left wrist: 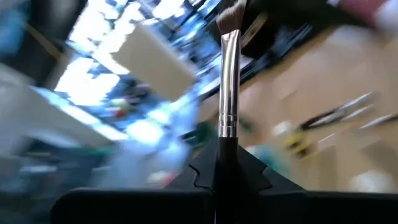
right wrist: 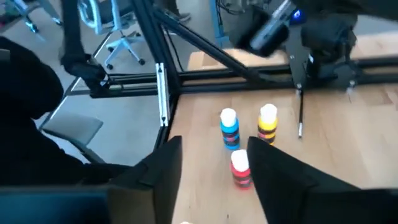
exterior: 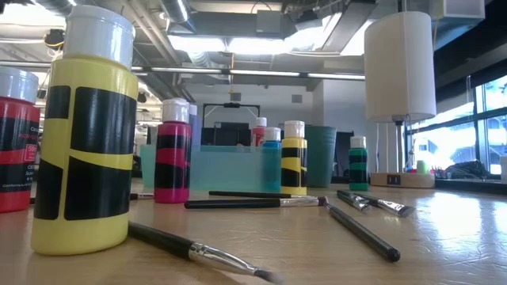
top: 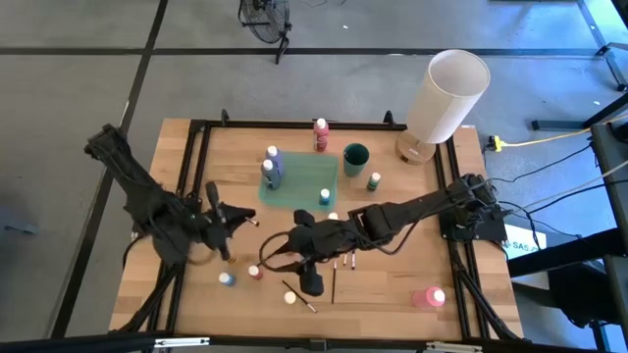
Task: Pick & Place Paint Supplies
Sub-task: Put the black paint brush into the dark green cup
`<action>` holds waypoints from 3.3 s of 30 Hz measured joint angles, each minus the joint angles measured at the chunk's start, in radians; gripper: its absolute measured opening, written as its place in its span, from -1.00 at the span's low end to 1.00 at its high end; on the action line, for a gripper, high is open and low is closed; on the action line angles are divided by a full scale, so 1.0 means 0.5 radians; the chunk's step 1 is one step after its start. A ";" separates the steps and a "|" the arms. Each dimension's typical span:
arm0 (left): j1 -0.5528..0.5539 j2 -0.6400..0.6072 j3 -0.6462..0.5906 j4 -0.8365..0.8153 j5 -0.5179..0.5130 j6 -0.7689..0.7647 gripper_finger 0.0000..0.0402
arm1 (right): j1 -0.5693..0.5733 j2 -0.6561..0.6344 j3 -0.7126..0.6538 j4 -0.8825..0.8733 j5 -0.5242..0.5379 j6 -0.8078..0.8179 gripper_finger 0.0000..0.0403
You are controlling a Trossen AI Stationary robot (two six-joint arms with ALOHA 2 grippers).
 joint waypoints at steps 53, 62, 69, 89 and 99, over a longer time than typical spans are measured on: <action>0.659 0.181 -0.563 2.104 2.366 -0.129 -0.93 | 0.152 -0.002 0.002 0.981 0.262 -1.309 0.16; 0.738 0.231 -0.563 2.113 2.363 -0.130 -0.93 | 0.138 -0.002 0.002 0.900 0.261 -1.254 0.16; 0.743 0.231 -0.563 2.113 2.395 -0.128 -0.93 | 0.134 -0.002 0.002 0.888 0.261 -1.255 0.15; 0.742 0.231 -0.563 2.111 2.394 -0.074 -0.93 | 0.044 -0.002 0.002 0.832 0.119 -1.218 -0.43; 0.745 0.231 -0.563 2.096 2.393 -0.073 -0.93 | 0.033 -0.002 0.002 0.835 0.104 -1.234 -0.67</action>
